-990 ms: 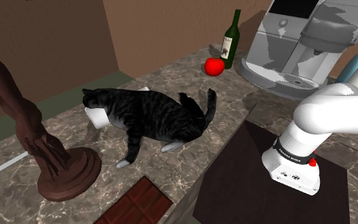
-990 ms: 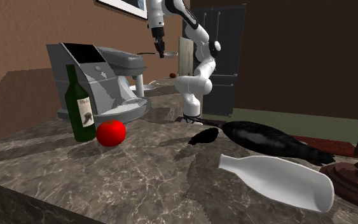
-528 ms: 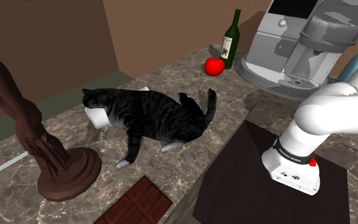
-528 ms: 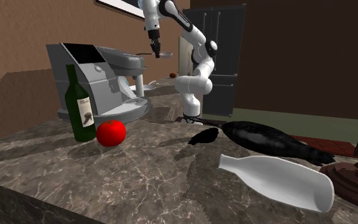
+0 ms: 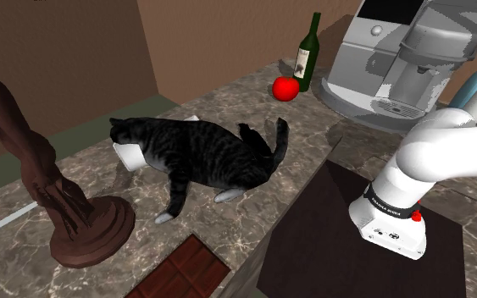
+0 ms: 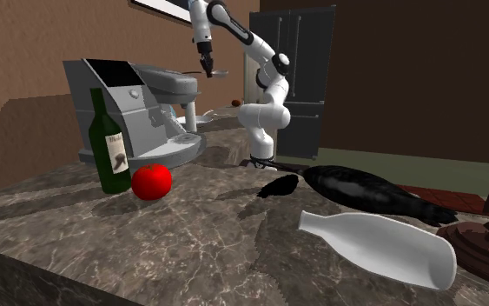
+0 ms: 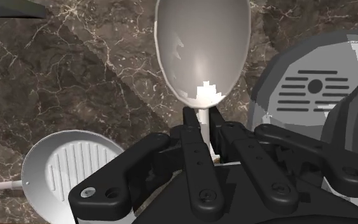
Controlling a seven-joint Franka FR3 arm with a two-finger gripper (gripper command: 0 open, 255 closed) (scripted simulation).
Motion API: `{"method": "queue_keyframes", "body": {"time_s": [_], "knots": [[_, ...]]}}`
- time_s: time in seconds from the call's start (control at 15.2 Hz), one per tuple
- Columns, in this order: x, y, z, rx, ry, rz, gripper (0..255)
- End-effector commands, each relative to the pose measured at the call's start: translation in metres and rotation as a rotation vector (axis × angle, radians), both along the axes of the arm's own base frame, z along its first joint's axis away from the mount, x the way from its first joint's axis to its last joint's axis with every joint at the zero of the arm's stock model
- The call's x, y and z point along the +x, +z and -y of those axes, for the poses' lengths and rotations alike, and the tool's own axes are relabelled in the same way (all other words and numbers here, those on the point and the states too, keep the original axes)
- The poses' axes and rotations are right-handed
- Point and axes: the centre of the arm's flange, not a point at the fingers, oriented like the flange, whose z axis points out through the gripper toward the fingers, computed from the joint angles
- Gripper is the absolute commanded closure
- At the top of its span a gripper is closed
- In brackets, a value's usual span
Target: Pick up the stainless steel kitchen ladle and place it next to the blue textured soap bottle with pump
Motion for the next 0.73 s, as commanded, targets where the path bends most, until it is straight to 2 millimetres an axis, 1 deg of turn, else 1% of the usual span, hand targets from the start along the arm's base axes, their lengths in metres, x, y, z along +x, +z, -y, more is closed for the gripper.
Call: {"method": "queue_keyframes", "body": {"time_s": [0.0,0.2,0.66], "knots": [[-0.021,-0.002,0.015,0.0,0.001,-0.002,255],[-0.05,-0.002,0.038,0.0,0.001,-0.002,255],[-0.05,-0.039,0.038,0.0,0.001,-0.002,255]]}}
